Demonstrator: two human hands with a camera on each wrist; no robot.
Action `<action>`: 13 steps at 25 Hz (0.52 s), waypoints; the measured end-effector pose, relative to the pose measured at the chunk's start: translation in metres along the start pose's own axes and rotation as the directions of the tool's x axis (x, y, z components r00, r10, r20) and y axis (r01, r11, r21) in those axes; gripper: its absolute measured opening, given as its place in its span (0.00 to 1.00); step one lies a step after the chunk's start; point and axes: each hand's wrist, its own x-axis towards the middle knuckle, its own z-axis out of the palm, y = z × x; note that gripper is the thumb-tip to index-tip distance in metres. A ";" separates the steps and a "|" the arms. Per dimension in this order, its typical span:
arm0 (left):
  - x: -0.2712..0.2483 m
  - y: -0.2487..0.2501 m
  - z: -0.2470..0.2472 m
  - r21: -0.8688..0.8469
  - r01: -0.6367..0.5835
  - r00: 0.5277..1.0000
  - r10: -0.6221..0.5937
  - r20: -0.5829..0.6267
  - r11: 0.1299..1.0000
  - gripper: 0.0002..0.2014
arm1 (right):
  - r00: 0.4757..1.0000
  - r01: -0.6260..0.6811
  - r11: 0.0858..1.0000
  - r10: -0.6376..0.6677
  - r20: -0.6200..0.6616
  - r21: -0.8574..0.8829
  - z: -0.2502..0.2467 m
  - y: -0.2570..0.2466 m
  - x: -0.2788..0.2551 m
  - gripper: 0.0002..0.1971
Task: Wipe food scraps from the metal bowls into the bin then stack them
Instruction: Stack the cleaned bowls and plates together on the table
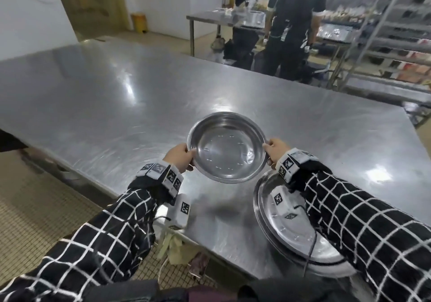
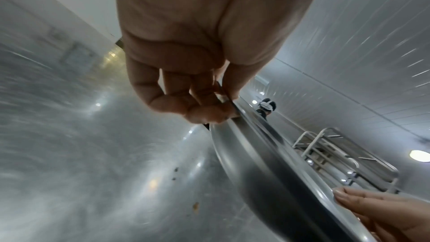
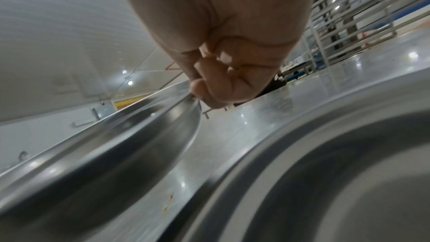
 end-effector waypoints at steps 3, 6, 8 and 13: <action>0.004 0.029 0.011 -0.024 -0.104 0.993 0.106 0.049 0.994 0.07 | 0.989 -0.001 0.993 0.018 -0.146 0.118 -0.037 0.006 -0.029 0.13; 0.001 0.050 0.027 -0.028 -0.172 0.975 0.174 0.140 0.985 0.11 | 0.965 -0.011 0.990 0.048 -0.258 0.142 -0.065 0.020 -0.064 0.12; -0.009 0.062 0.041 -0.004 -0.203 0.957 0.199 0.213 0.979 0.12 | 0.944 -0.059 0.996 0.078 -0.321 0.069 -0.079 0.032 -0.090 0.12; -0.036 0.075 0.081 0.081 -0.253 0.904 0.206 0.374 0.964 0.14 | 0.898 -0.179 0.984 0.169 -0.407 0.013 -0.090 0.074 -0.150 0.11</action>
